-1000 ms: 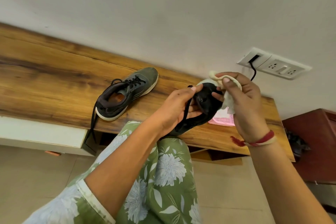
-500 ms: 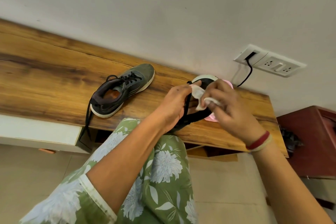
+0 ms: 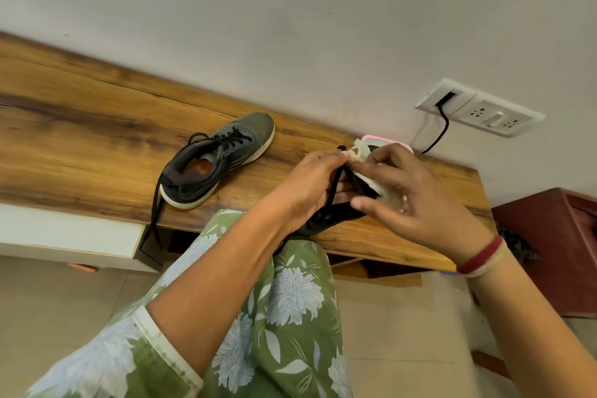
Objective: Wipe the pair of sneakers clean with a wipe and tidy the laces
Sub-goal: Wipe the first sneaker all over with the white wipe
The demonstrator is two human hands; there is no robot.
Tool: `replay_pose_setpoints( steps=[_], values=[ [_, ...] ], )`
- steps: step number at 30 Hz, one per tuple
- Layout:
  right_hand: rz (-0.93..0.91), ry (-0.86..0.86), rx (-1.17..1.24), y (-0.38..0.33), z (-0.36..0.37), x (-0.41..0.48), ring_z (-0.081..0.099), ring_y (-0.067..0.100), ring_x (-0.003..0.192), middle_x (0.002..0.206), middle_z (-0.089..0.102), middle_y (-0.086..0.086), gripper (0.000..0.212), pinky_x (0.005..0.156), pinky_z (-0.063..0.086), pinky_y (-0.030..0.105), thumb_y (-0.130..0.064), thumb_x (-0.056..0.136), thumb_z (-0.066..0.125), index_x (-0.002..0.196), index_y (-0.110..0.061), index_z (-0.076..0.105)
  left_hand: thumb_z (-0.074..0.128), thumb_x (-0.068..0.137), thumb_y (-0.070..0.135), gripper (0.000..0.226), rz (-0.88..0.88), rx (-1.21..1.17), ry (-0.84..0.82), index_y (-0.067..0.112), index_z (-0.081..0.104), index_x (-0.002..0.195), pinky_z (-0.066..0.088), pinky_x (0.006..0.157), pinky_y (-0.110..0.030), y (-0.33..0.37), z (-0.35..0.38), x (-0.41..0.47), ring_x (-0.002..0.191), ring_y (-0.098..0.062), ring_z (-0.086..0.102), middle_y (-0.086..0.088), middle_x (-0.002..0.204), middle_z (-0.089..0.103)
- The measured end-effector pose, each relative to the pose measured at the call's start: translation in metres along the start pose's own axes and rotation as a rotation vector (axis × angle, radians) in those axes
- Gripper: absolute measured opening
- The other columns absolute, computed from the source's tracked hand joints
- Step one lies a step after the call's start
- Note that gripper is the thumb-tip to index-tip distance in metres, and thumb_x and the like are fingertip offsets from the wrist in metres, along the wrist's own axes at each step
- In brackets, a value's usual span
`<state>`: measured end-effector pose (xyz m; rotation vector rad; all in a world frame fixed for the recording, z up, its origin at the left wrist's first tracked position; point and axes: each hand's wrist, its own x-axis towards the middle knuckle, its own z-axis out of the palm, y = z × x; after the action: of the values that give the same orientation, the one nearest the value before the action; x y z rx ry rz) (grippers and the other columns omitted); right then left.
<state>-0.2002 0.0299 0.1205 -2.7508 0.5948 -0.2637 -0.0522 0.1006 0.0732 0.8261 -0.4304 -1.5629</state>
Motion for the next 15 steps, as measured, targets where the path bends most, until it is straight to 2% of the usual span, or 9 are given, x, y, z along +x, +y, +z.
replay_pose_setpoints(
  steps=[3,6,8,9,11,13,15],
  values=[
    [-0.008,0.041,-0.06,0.003,0.004,0.0,0.055,0.019,0.095,0.103,0.055,0.002,0.036,0.079,0.048,0.031,-0.033,0.085,0.054,0.112,-0.014,0.067,0.033,0.102,0.013,0.029,-0.005,0.007,0.004,0.006,0.059,0.093,0.057,0.064,-0.023,0.0,0.003,0.0,0.065,-0.011,0.068,-0.004,0.073,0.07],
    [-0.062,0.091,-0.052,0.004,0.013,-0.001,0.057,0.025,0.095,0.103,0.061,0.002,0.02,0.077,0.05,0.041,-0.014,0.082,0.061,0.098,-0.013,0.072,0.032,0.102,0.014,0.029,-0.012,0.007,0.049,0.006,0.058,0.113,0.057,0.07,-0.027,0.001,0.005,0.002,0.068,-0.01,0.067,-0.008,0.086,0.067],
    [-0.033,0.117,0.037,0.006,0.017,-0.001,0.057,0.023,0.096,0.101,0.061,-0.001,0.016,0.079,0.049,0.042,-0.011,0.08,0.063,0.092,-0.014,0.073,0.033,0.102,0.016,0.031,-0.014,0.017,0.072,0.008,0.057,0.12,0.056,0.075,-0.028,0.001,0.004,0.002,0.073,-0.011,0.066,-0.009,0.093,0.066],
    [0.026,0.126,0.186,0.008,0.017,-0.001,0.057,0.019,0.096,0.099,0.061,-0.003,0.013,0.082,0.049,0.037,-0.015,0.081,0.064,0.09,-0.016,0.073,0.033,0.102,0.016,0.031,-0.014,0.01,0.074,0.008,0.057,0.12,0.056,0.076,-0.028,0.002,0.004,0.002,0.076,-0.012,0.066,-0.01,0.095,0.066],
    [0.172,0.14,0.685,0.007,0.01,-0.002,0.057,0.014,0.094,0.094,0.062,-0.003,0.012,0.084,0.047,0.026,-0.026,0.079,0.067,0.086,-0.017,0.072,0.033,0.102,0.015,0.03,-0.016,0.003,0.069,0.006,0.057,0.119,0.058,0.072,-0.025,0.004,0.003,-0.001,0.077,-0.013,0.069,-0.011,0.095,0.068],
    [0.35,0.24,1.224,0.004,0.003,-0.002,0.058,0.017,0.093,0.092,0.064,0.004,0.02,0.084,0.049,0.027,-0.029,0.074,0.074,0.086,-0.013,0.071,0.033,0.102,0.013,0.031,-0.023,-0.007,0.06,0.002,0.056,0.119,0.058,0.069,-0.024,0.007,0.001,-0.004,0.075,-0.014,0.07,-0.013,0.093,0.068],
    [0.588,0.347,1.512,0.001,0.0,-0.001,0.063,0.019,0.09,0.094,0.066,0.01,0.027,0.081,0.053,0.029,-0.02,0.075,0.069,0.098,-0.005,0.067,0.033,0.102,0.012,0.031,-0.031,-0.011,0.039,0.0,0.055,0.12,0.058,0.071,-0.026,0.007,-0.001,-0.004,0.079,-0.016,0.07,-0.014,0.094,0.068]
  ],
)
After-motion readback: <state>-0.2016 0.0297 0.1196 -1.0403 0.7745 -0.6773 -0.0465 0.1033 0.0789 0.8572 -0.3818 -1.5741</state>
